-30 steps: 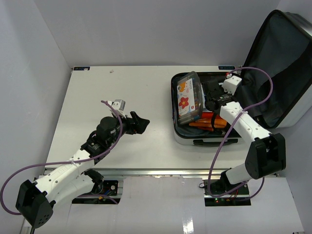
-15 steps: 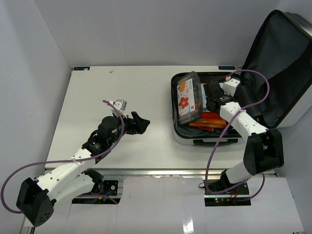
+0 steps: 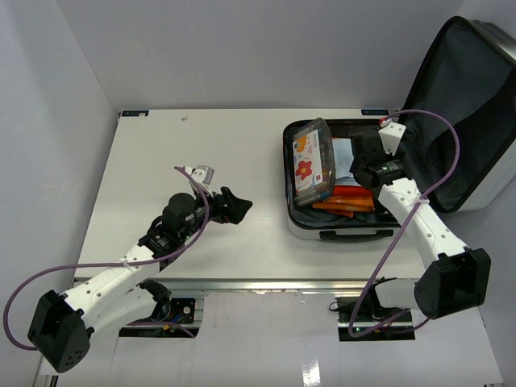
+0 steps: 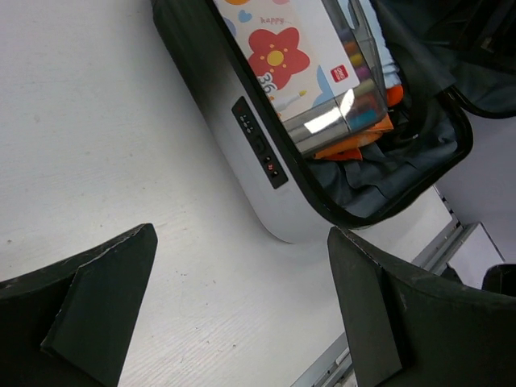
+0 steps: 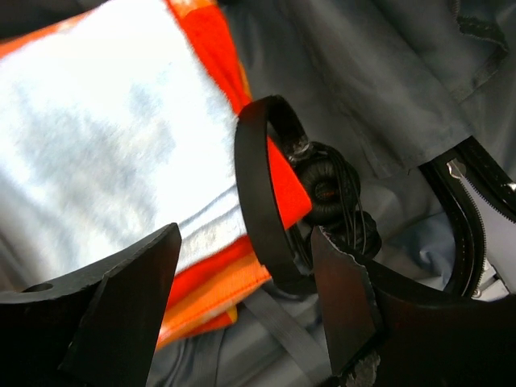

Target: Pack the luggage

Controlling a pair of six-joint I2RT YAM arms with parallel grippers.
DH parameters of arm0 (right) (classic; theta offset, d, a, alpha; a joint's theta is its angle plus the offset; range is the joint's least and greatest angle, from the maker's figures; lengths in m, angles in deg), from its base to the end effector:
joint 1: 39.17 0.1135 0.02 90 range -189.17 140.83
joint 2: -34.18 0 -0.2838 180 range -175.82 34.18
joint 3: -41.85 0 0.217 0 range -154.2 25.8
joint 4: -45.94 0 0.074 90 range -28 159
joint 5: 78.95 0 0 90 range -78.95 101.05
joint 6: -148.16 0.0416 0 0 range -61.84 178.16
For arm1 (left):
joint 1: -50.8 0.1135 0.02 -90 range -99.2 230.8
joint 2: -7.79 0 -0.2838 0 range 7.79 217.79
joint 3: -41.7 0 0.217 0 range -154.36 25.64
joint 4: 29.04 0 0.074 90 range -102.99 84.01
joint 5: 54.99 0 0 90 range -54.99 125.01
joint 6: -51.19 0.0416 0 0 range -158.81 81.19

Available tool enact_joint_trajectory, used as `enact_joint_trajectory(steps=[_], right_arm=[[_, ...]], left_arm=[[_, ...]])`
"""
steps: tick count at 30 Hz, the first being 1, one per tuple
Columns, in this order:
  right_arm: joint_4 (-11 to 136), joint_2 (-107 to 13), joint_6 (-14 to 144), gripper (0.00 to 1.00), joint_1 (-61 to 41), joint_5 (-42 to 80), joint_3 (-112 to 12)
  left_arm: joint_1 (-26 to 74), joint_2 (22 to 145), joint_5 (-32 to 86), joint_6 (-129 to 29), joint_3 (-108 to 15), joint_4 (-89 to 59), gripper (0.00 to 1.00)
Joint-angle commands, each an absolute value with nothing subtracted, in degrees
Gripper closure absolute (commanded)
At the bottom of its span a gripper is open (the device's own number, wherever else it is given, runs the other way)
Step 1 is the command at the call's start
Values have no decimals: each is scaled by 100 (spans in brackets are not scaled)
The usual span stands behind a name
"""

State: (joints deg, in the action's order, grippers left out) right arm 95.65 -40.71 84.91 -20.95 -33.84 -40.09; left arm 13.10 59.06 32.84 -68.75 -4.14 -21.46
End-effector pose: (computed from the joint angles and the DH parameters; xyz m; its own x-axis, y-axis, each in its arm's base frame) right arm 0.2347 0.0464 0.3440 -0.4526 0.1867 -0.8719 0.5321 0.8412 -0.0961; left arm 0.1344 -0.1059 0.2883 -0.4739 -0.2641 -0.8401 0.4659 0.7343 -0.4937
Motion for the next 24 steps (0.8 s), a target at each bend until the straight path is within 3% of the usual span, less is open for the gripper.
enact_joint_trajectory(steps=[1,10,12,15,24], right_arm=[[9697,-3587,8083,27,-1931,-2771,-3942],[8419,-1938,7213,27,-1851,-1425,-2915],[8362,-1727,7071,27,-1851,-1440,-2839],[8263,-1449,7089,27,-1844,-1694,-2701],[7768,-1248,7097,27,-1851,-3265,-2840]], left_arm=[[1274,6061,2762,-6615,-424,-2643,2],[1274,7895,3624,-6379,-2431,-1709,3],[1274,8341,3624,-6348,-2712,-1851,10],[1274,8945,3714,-6325,-3075,-2090,20],[1274,10637,3131,-6361,-4031,-2332,23]])
